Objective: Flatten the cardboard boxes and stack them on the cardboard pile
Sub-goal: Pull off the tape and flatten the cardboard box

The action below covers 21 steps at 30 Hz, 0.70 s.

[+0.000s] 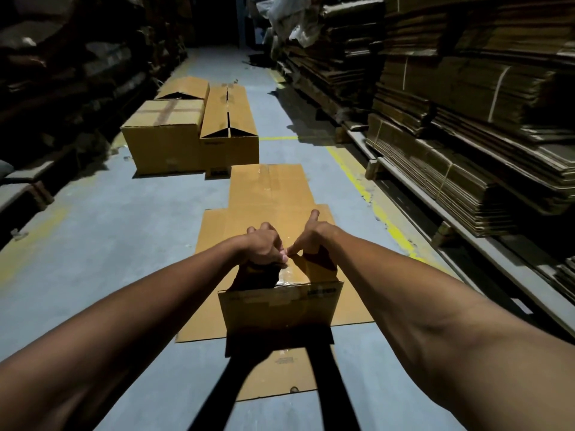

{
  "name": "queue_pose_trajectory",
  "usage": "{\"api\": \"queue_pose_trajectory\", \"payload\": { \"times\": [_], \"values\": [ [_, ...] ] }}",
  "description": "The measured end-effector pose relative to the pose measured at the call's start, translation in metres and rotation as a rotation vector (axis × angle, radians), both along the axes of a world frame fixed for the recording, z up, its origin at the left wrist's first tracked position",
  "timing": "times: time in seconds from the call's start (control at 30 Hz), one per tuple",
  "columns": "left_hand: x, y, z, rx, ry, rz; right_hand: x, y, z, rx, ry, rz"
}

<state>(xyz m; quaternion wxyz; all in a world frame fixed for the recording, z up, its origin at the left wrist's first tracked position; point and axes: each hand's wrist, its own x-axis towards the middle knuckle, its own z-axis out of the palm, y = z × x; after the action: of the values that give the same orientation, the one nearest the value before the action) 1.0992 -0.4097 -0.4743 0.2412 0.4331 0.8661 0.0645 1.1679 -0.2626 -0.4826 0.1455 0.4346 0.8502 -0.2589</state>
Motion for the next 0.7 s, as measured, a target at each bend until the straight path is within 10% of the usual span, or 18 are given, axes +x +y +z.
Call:
{"api": "queue_pose_trajectory", "payload": {
  "times": [0.7],
  "values": [
    [0.032, -0.026, 0.033, 0.001, -0.474, -0.079, 0.0, -0.013, 0.012, 0.1, -0.02, 0.052]
  ]
}}
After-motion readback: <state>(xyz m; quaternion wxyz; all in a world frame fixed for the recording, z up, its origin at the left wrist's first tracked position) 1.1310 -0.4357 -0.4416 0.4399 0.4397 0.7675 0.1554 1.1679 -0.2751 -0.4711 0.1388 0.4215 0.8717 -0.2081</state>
